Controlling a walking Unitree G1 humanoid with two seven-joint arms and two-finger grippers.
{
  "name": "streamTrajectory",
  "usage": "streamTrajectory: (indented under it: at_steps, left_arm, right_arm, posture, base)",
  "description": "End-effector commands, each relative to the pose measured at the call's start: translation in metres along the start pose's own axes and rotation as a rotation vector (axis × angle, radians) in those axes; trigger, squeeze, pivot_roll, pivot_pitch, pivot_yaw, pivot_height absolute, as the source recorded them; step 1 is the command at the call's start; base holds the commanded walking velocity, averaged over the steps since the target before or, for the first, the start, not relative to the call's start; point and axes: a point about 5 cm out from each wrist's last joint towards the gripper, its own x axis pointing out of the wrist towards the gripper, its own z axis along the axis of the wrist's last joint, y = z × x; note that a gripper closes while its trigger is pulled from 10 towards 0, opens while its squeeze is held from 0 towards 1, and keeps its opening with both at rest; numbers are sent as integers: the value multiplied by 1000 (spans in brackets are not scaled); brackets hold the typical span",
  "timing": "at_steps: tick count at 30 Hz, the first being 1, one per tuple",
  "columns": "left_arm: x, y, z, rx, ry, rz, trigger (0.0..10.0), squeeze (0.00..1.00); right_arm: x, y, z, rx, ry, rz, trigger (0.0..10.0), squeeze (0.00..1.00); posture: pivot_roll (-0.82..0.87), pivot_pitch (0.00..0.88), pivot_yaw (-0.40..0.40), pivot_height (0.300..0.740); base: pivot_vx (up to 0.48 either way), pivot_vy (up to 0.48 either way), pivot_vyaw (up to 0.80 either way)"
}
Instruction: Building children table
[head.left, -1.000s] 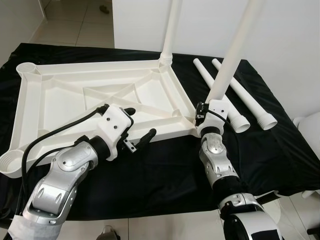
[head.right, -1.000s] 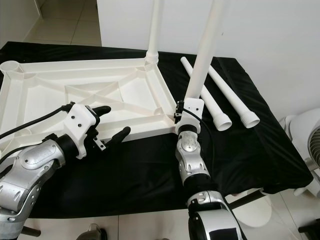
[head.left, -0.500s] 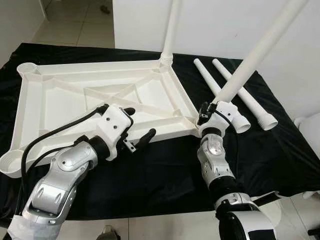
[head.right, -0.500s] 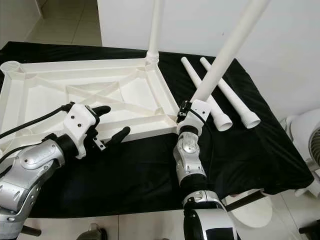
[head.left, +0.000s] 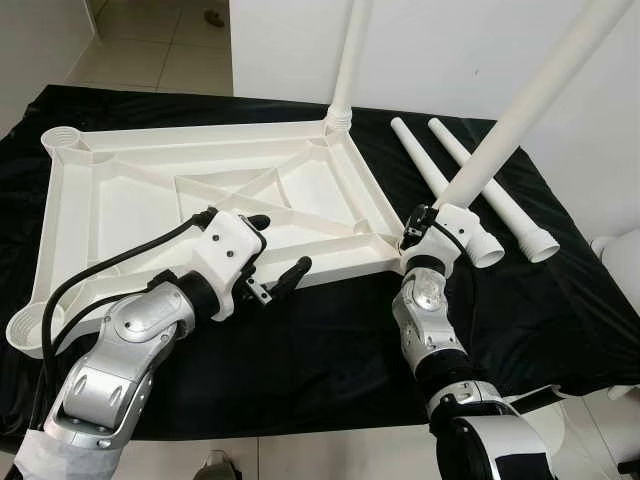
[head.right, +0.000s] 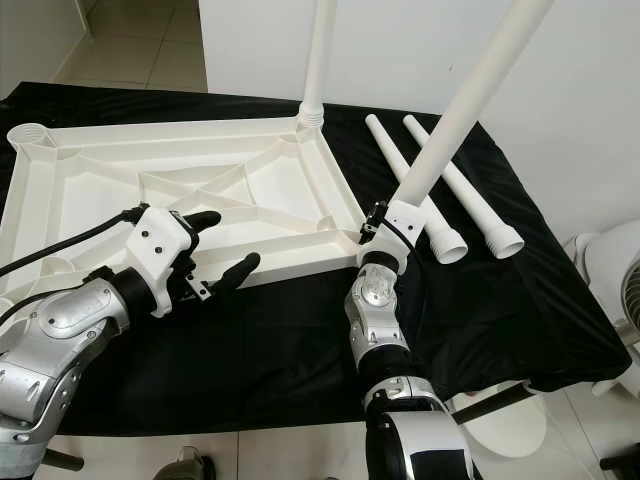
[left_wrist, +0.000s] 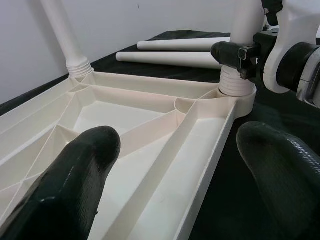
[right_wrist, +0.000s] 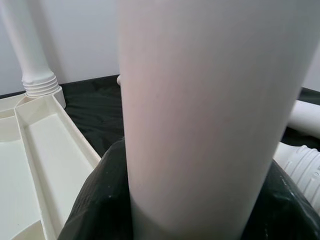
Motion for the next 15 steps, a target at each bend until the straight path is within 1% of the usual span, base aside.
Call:
streamTrajectory:
  at_steps: [1, 6, 7, 10, 12, 14, 15]
  left_arm:
    - [0, -1, 2, -1, -4, -12, 10000, 0]
    - [0, -1, 2, -2, -6, -12, 10000, 0]
    - [0, -1, 2, -3, -7, -11, 10000, 0]
    - [1, -1, 2, -2, -8, -11, 10000, 0]
    - [1, -1, 2, -3, -8, -11, 10000, 0]
    - [2, -1, 2, -5, -10, -11, 10000, 0]
    - [2, -1, 2, -5, -10, -11, 10000, 0]
  right_arm:
    - [-9, -25, -30, -43, 137, -99, 10000, 0]
    - [-6, -24, -26, -61, 108, -83, 10000, 0]
    - [-3, -23, -21, -68, 78, -68, 10000, 0]
    - [-1, -23, -17, -74, 56, -56, 10000, 0]
    - [0, -22, -15, -68, 48, -32, 10000, 0]
    - [2, -15, -10, -49, 23, 52, 10000, 0]
    - [2, -15, -10, -49, 23, 52, 10000, 0]
  posture:
    - [123, 111, -81, 740]
    - [121, 107, -82, 740]
    - [119, 106, -84, 740]
    - [117, 103, -83, 740]
    - [118, 101, -85, 740]
    - [115, 99, -87, 740]
    - [115, 99, -87, 740]
  base:
    - [0, 0, 0]
    - [0, 0, 0]
    - [0, 0, 0]
    - [0, 0, 0]
    - [0, 0, 0]
    - [0, 0, 0]
    - [0, 0, 0]
